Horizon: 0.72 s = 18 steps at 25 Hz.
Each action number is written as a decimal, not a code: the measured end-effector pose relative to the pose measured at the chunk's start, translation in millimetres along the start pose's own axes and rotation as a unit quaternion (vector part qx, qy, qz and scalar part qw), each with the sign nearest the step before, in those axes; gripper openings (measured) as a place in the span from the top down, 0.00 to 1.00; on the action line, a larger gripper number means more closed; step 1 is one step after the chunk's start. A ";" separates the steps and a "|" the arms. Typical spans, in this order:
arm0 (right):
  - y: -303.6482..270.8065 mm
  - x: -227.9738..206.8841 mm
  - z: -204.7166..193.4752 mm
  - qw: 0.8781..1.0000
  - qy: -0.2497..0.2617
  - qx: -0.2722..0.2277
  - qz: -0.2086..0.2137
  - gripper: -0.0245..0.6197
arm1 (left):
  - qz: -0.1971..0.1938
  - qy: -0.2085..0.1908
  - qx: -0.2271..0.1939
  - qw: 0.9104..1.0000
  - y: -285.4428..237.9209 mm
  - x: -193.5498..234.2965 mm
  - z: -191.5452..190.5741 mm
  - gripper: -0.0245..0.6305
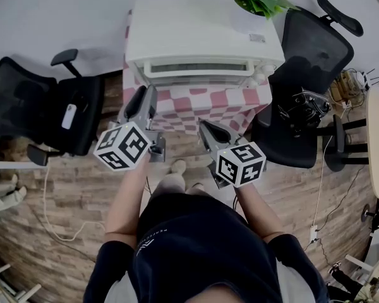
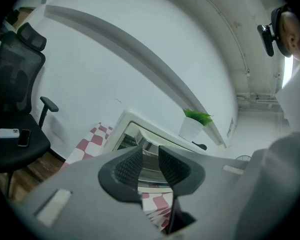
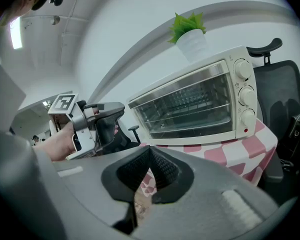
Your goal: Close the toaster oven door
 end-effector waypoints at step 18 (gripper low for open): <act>25.5 -9.3 11.8 0.998 0.011 -0.031 -0.052 0.96 | 0.012 -0.094 0.071 0.993 41.1 -2.7 -34.9 0.95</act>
Point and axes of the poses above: the fingertips, and each gripper's own axes: y backward along the fingers, x to its left, z out of its top, the point moved 2 cm from there along y, backward along the fingers, and after that the axes turned 15 degrees about y, right-handed, at the moved point
